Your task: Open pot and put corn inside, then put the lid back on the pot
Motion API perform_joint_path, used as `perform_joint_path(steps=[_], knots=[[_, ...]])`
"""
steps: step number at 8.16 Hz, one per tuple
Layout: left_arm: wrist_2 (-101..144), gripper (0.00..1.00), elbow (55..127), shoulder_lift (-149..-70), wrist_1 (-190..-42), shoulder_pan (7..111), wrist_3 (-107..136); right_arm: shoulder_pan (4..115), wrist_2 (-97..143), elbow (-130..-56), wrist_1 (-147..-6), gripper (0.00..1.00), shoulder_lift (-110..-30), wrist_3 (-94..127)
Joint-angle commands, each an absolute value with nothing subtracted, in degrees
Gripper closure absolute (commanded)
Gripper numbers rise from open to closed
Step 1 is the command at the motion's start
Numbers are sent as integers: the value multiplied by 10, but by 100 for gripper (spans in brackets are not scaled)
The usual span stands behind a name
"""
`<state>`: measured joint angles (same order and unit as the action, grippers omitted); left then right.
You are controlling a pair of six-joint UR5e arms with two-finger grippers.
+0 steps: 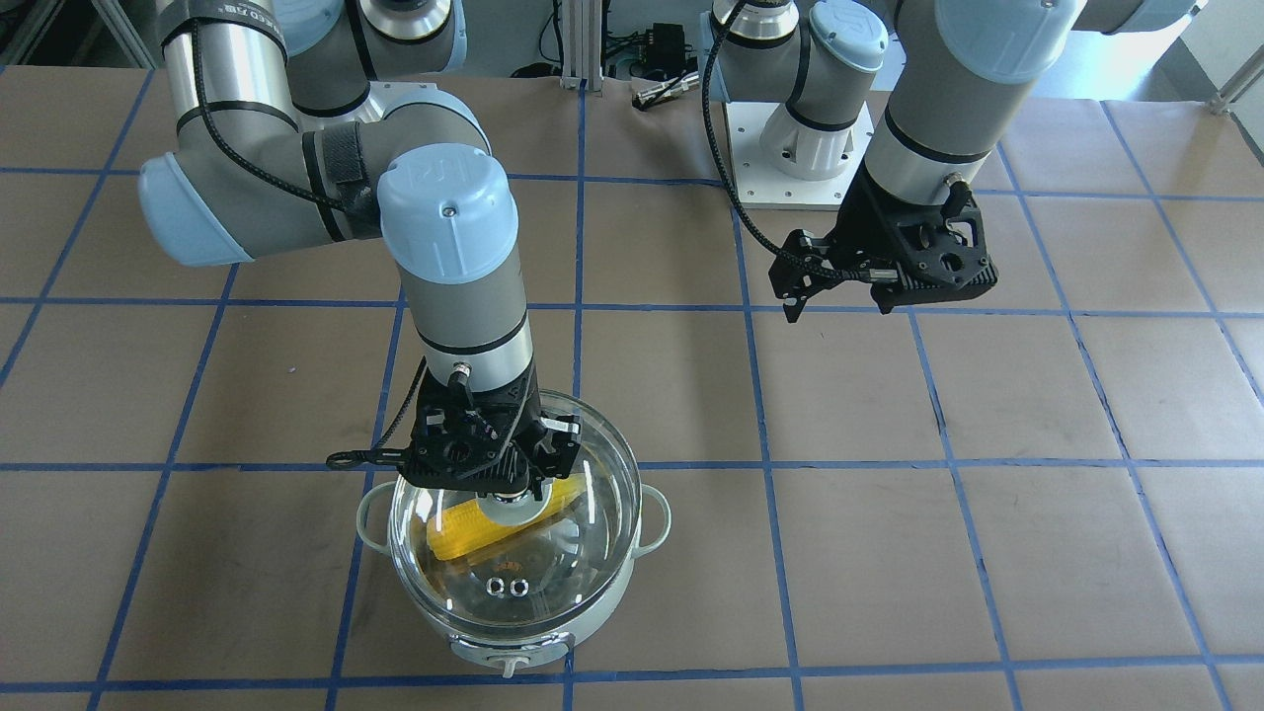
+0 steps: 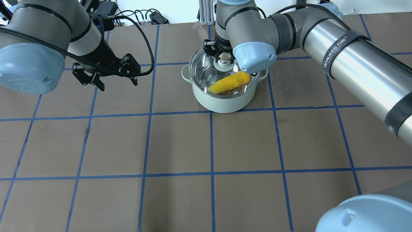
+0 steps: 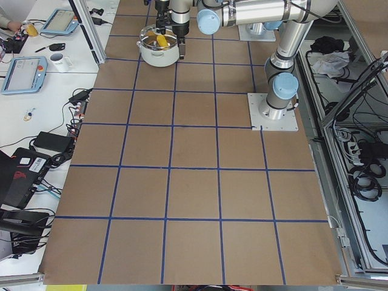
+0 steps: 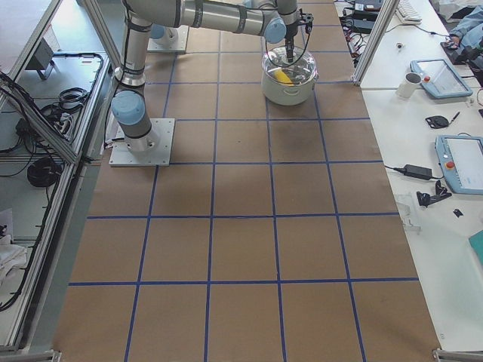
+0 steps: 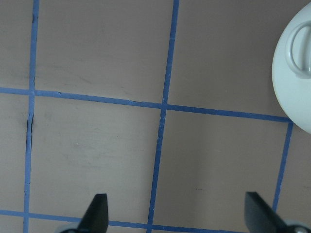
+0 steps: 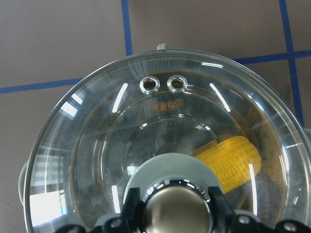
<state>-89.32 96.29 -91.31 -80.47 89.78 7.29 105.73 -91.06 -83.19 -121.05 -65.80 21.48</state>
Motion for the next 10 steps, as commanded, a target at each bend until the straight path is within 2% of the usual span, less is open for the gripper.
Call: perform_joint_path(steps=[1,10], knots=[[-896,0,962,-916,-803,907,68,1057,-912,-832,-1210,70,-657,215],[-895,0,963,-918,-802,906,70,1057,-925,-828,-1213,71,-647,200]])
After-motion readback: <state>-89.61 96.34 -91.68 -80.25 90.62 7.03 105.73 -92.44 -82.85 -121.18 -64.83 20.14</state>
